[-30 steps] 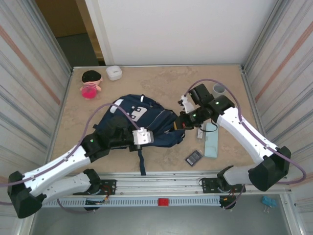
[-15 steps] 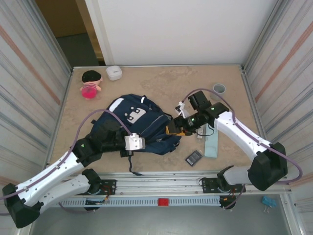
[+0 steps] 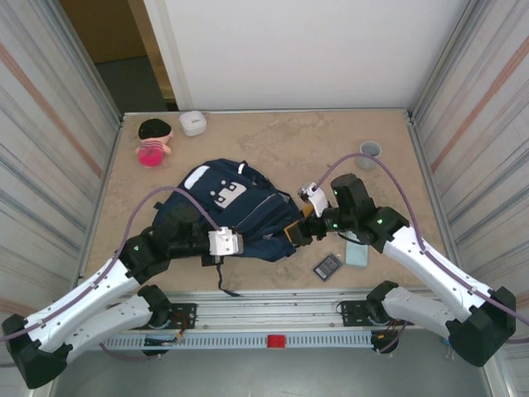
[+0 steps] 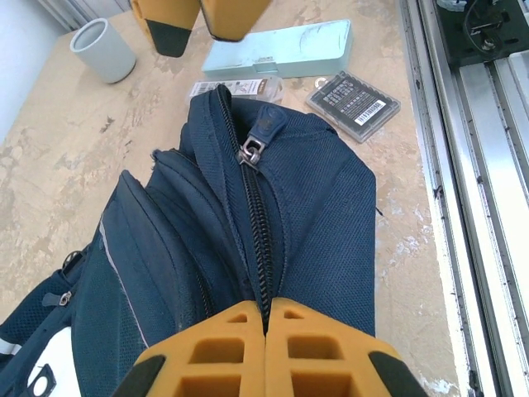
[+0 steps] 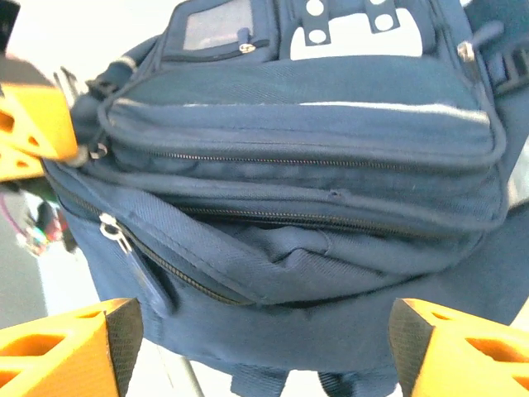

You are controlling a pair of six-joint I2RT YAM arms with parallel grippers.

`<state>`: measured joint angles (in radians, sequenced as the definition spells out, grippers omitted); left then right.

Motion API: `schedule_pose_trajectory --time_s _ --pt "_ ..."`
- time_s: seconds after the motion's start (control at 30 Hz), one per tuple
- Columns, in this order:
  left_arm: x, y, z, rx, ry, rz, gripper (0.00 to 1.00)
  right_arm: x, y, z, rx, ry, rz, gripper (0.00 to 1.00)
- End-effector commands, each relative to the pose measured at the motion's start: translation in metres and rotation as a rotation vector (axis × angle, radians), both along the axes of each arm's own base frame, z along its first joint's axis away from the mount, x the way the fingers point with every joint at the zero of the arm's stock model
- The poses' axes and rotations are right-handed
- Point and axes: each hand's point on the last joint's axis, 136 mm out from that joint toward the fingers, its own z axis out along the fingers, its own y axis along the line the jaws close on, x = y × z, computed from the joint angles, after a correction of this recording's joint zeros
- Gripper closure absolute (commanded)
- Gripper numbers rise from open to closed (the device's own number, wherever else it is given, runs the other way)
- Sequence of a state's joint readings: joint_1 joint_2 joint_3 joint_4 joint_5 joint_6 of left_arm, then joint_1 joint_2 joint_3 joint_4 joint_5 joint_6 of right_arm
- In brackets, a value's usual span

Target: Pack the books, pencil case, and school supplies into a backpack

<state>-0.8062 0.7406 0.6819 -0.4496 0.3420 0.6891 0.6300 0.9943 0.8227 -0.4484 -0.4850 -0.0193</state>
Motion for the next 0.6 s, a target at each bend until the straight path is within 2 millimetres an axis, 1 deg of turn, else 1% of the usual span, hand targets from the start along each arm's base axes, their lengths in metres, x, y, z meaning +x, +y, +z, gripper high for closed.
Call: schedule_pose_trajectory --time_s 0.0,0.1,0.2,0.27,0.3,0.37,0.43,0.47,0.5,0.53,0.57 --pt "-0.001 -0.003 0.018 -0.051 -0.061 -0.035 1.00 0.006 0.010 -0.001 -0.093 -0.310 0.231 0.22" --pt "-0.002 -0.003 0.019 -0.055 -0.065 -0.039 1.00 0.005 0.019 -0.007 -0.115 -0.333 0.307 0.22" --pt "-0.004 -0.004 0.018 -0.057 -0.064 -0.054 1.00 0.012 0.032 -0.010 -0.108 -0.368 0.329 0.23" --pt "-0.006 -0.004 0.017 -0.058 -0.057 -0.062 0.99 0.018 0.040 -0.013 -0.120 -0.393 0.345 0.29" --pt "-0.006 -0.004 0.017 -0.060 -0.055 -0.062 0.99 0.023 0.042 -0.017 -0.140 -0.411 0.345 0.37" --pt "-0.008 -0.004 0.015 -0.055 -0.047 -0.070 0.98 0.033 0.044 -0.015 -0.151 -0.453 0.335 0.56" --pt "-0.009 0.000 0.008 -0.027 -0.032 -0.057 0.96 0.038 0.044 0.003 -0.135 -0.507 0.334 0.90" --pt "-0.007 0.002 0.005 -0.016 -0.025 -0.038 0.95 0.039 0.042 0.011 -0.135 -0.533 0.336 0.99" --pt "-0.004 0.005 0.002 -0.007 -0.017 -0.008 0.86 0.037 0.042 0.023 -0.136 -0.577 0.353 1.00" --pt "-0.001 0.007 0.002 -0.004 -0.008 0.019 0.72 0.034 0.042 0.035 -0.139 -0.633 0.365 1.00" --pt "0.003 0.008 0.004 -0.011 0.006 0.058 0.61 0.032 0.042 0.045 -0.138 -0.684 0.374 1.00"
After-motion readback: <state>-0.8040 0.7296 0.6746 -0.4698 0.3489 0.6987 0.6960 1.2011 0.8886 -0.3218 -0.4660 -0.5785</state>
